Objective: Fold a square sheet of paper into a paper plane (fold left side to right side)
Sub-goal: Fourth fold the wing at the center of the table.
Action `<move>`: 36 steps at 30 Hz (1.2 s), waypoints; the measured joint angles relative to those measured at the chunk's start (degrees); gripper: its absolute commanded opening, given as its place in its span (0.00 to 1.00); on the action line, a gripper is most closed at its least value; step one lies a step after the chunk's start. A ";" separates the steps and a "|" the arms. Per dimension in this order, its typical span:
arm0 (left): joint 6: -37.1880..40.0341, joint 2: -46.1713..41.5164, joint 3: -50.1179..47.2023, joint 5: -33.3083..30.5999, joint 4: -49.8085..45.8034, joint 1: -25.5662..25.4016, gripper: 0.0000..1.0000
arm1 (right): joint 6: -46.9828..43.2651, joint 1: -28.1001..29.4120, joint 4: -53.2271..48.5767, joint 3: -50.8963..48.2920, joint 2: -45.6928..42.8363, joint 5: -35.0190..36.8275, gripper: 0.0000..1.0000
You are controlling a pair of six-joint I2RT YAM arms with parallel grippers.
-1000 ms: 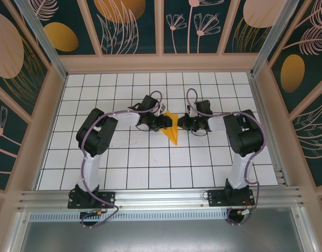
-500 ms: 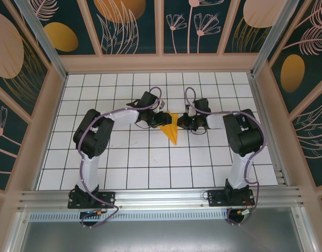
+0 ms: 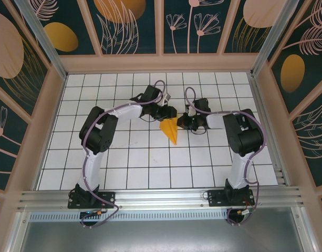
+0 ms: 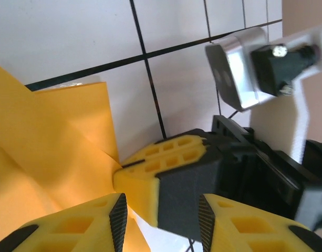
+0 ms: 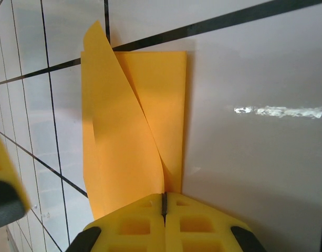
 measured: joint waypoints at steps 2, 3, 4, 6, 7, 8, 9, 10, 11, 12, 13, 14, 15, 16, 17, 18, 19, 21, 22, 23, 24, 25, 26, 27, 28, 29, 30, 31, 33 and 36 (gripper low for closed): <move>0.00 1.42 0.70 -0.04 -0.07 0.00 0.43 | -0.02 0.07 -0.35 0.17 0.00 0.20 0.07; 0.00 2.01 0.98 -0.07 -0.28 0.00 0.43 | -0.04 0.11 -0.48 0.24 0.02 0.28 0.07; 0.00 2.58 1.27 -0.07 -0.42 0.00 0.43 | -0.04 0.11 -0.63 0.28 0.00 0.39 0.06; 0.00 3.32 1.38 -0.26 -0.46 0.00 0.43 | -0.22 0.20 -0.81 0.39 0.02 0.55 0.07; 0.00 3.56 1.38 -0.31 -0.57 0.00 0.43 | -0.31 0.24 -0.92 0.46 0.02 0.66 0.07; 0.00 3.65 1.38 -0.22 -0.57 0.00 0.43 | -0.37 0.26 -1.11 0.52 0.02 0.76 0.07; 0.00 3.67 1.40 -0.50 -0.63 0.00 0.43 | -0.46 0.26 -1.20 0.59 0.02 0.81 0.07; 0.00 3.67 1.40 -0.70 -0.63 0.00 0.43 | -0.46 0.33 -1.20 0.59 0.02 0.83 0.07; 0.00 3.72 1.40 -1.14 -0.83 0.00 0.43 | -0.48 0.33 -1.22 0.63 0.02 0.85 0.07; 0.00 3.74 1.40 -1.44 -0.96 0.00 0.43 | -0.50 0.33 -1.25 0.63 0.02 0.85 0.07; 0.00 3.78 1.29 -1.79 -0.96 0.00 0.43 | -0.50 0.33 -1.25 0.63 0.02 0.85 0.07; 0.00 3.78 1.05 -1.99 -0.90 0.00 0.43 | -0.59 0.33 -1.36 0.72 0.02 0.85 0.07; -0.02 3.78 0.68 -2.21 -0.83 0.00 0.43 | -0.70 0.33 -1.60 0.87 0.02 0.85 0.07; -0.02 3.80 0.35 -2.34 -0.83 0.00 0.43 | -0.90 0.35 -1.75 0.98 0.07 0.87 0.07; -0.02 3.85 -0.07 -2.43 -0.59 0.00 0.43 | -1.07 0.37 -2.05 1.16 0.11 0.94 0.08; -0.04 3.85 -0.17 -2.40 -0.37 0.00 0.43 | -1.16 0.39 -2.34 1.36 0.15 1.01 0.08; -0.04 3.85 -0.26 -2.40 -0.22 0.00 0.42 | -1.31 0.44 -2.54 1.57 0.24 1.05 0.09; -0.04 3.85 -0.50 -2.43 0.13 0.00 0.42 | -1.51 0.46 -3.02 1.90 0.33 1.05 0.10; -0.04 3.85 -0.63 -2.40 0.28 0.00 0.42 | -1.53 0.48 -3.23 2.08 0.33 1.07 0.11; -0.07 3.82 -0.85 -2.40 0.59 0.02 0.41 | -1.55 0.52 -3.63 2.27 0.33 1.16 0.12; -0.11 3.80 -1.05 -2.40 0.94 0.02 0.41 | -1.53 0.55 -3.93 2.49 0.35 1.25 0.15; -0.26 3.72 -1.31 -2.43 1.25 0.02 0.42 | -1.64 0.55 -4.20 2.67 0.35 1.25 0.19; -0.50 3.54 -1.68 -2.38 1.66 0.09 0.41 | -1.55 0.63 -4.63 3.02 0.33 1.25 0.21; -0.52 3.34 -2.08 -2.40 1.95 0.33 0.41 | -1.49 0.63 -5.01 3.32 0.33 1.14 0.24; -0.66 3.26 -2.38 -2.23 2.25 0.55 0.41 | -1.49 0.63 -5.38 3.65 0.33 1.05 0.26; -0.79 3.17 -2.69 -2.14 2.67 0.72 0.41 | -1.49 0.57 -5.77 3.96 0.33 1.03 0.28; -1.01 3.08 -2.95 -2.10 3.08 0.81 0.41 | -1.55 0.46 -6.10 4.24 0.22 1.07 0.30; -1.16 3.06 -3.08 -2.16 3.30 0.81 0.41 | -1.73 0.31 -6.29 4.31 0.09 1.11 0.32; -1.16 2.91 -3.39 -2.40 3.76 0.74 0.40 | -2.10 -0.24 -6.93 4.55 -0.59 2.25 0.36; -1.18 2.82 -3.61 -2.67 4.13 0.66 0.40 | -3.04 -1.53 -8.72 4.57 -3.50 4.59 0.36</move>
